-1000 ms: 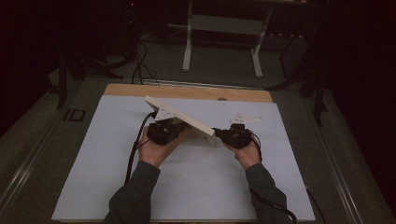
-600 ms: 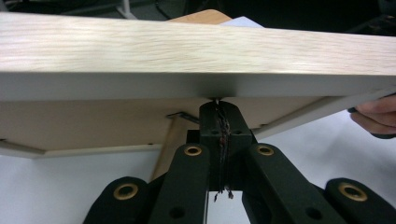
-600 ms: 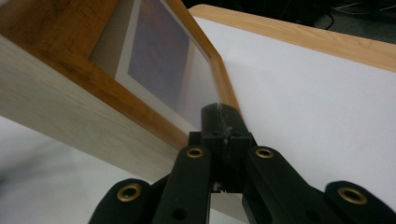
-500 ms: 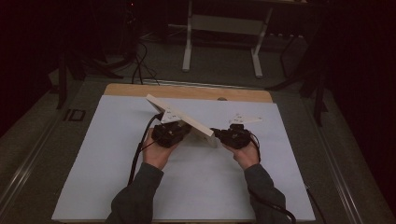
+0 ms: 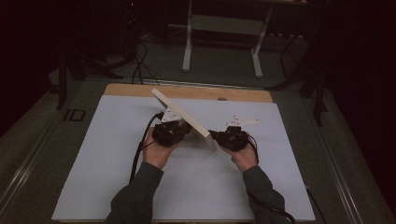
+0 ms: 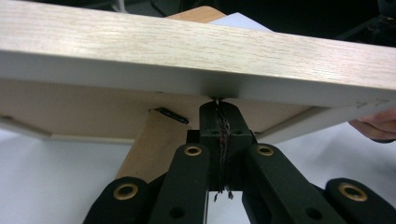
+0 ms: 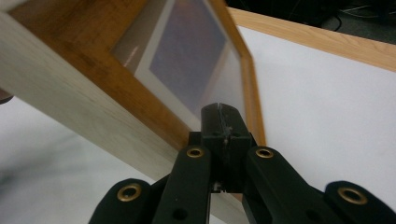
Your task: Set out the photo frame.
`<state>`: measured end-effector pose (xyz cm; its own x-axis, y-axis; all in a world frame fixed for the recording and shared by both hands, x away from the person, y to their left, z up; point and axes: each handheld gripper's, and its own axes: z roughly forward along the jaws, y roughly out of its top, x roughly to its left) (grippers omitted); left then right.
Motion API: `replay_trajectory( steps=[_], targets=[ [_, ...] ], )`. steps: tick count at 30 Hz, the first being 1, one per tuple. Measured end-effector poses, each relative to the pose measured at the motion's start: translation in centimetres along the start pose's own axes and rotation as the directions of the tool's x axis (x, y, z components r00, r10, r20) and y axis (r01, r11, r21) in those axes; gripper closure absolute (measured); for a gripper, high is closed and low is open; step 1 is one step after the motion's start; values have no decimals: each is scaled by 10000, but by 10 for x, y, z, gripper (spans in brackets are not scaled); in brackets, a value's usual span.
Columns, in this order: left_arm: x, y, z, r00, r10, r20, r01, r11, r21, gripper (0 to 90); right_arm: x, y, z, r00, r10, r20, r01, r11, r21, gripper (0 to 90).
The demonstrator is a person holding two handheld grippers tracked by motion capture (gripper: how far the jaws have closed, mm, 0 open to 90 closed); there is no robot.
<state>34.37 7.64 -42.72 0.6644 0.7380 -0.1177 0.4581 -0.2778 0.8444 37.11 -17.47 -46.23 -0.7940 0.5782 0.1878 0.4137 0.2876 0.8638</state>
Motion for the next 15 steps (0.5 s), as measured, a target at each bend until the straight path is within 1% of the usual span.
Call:
replay_trajectory(
  steps=[8, 13, 15],
  targets=[
    [6, 0, -2, 9998, 156, 109, -157, 9999, 63, 900, 9, 2, 3, 9996, -244, -127, 245, 9997, 74, 900],
    [9, 1, -3, 9998, 84, 178, -85, 10000, 40, 900, 13, 3, 3, 9991, -355, -220, 358, 9993, 121, 900],
    [11, 1, -4, 9998, 122, 187, -123, 9999, 42, 900, 14, 3, 3, 9989, -385, -268, 388, 9991, 139, 900]
  ],
)
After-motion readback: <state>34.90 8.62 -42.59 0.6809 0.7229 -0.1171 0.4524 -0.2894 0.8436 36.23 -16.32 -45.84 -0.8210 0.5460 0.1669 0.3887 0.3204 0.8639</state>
